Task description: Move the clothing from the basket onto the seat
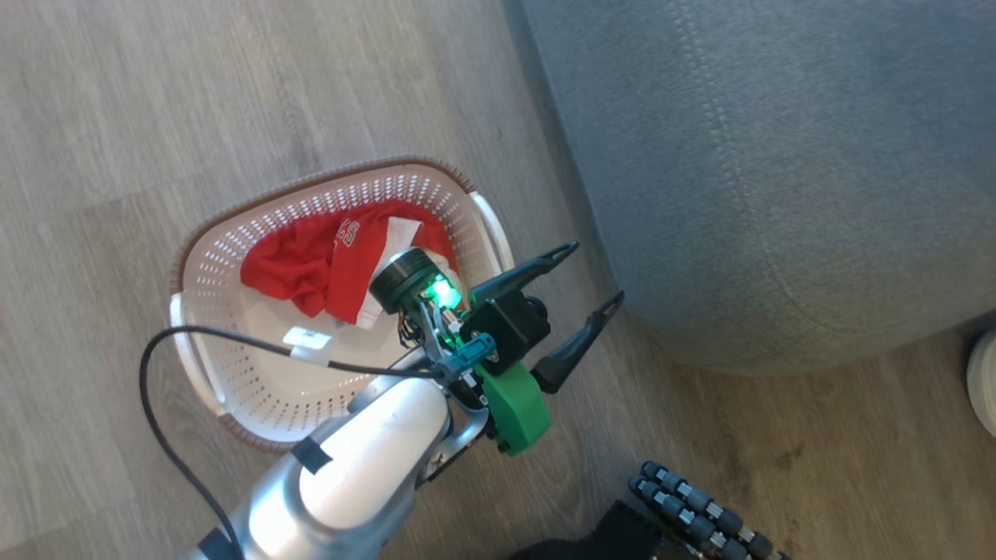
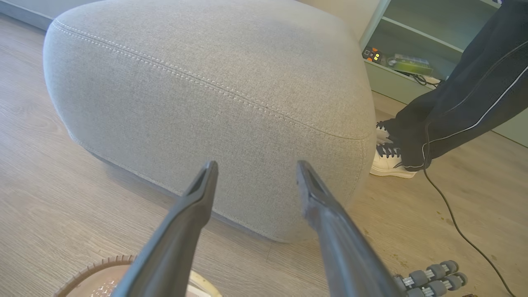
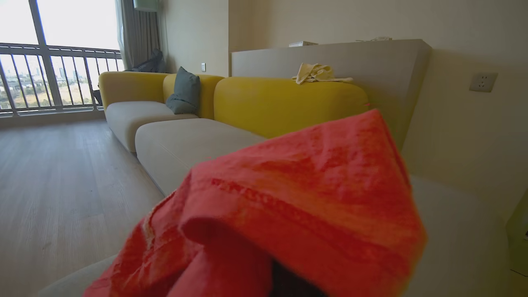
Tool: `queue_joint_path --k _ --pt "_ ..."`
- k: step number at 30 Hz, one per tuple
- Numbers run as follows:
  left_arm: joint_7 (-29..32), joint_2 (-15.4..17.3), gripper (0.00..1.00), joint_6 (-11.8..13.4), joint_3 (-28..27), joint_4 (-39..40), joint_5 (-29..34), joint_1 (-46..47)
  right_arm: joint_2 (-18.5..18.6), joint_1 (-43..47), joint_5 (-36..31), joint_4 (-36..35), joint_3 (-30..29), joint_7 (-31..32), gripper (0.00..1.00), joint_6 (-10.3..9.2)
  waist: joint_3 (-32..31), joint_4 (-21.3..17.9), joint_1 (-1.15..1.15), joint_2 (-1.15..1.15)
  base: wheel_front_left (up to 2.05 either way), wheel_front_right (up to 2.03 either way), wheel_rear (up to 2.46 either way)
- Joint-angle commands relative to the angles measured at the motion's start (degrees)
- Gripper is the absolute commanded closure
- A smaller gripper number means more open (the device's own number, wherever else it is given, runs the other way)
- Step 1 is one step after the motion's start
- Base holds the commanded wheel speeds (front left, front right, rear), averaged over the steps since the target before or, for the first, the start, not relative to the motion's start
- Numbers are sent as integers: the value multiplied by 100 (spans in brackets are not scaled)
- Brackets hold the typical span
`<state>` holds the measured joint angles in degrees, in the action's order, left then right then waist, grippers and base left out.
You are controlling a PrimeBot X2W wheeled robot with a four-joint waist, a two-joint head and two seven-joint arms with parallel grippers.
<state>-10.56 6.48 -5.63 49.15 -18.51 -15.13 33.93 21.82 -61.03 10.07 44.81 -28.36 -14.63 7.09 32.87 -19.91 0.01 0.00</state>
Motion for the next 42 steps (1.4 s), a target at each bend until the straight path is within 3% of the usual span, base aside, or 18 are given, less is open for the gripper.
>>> queue_joint_path --k 1,12,23,34,42 --pt "29 0 0 52 -120 242 17 87 219 -110 -51 -108 -60 -37 100 40 73 74 -1 0 0 0 0" --pt "148 79 0 173 -119 523 1 136 390 -93 -697 688 -743 -37 100 40 408 327 -1 0 0 0 0" --pt "203 138 0 230 -85 694 -35 137 342 -418 -1002 601 -1108 -37 100 40 640 521 -1 0 0 0 0" --pt "193 150 0 292 -120 743 -106 225 219 -692 -957 -119 -730 -37 100 40 776 650 -1 0 0 0 0" --pt "137 206 0 350 -27 737 41 321 437 -656 -1267 450 -773 -37 100 40 864 763 -1 0 0 0 0"
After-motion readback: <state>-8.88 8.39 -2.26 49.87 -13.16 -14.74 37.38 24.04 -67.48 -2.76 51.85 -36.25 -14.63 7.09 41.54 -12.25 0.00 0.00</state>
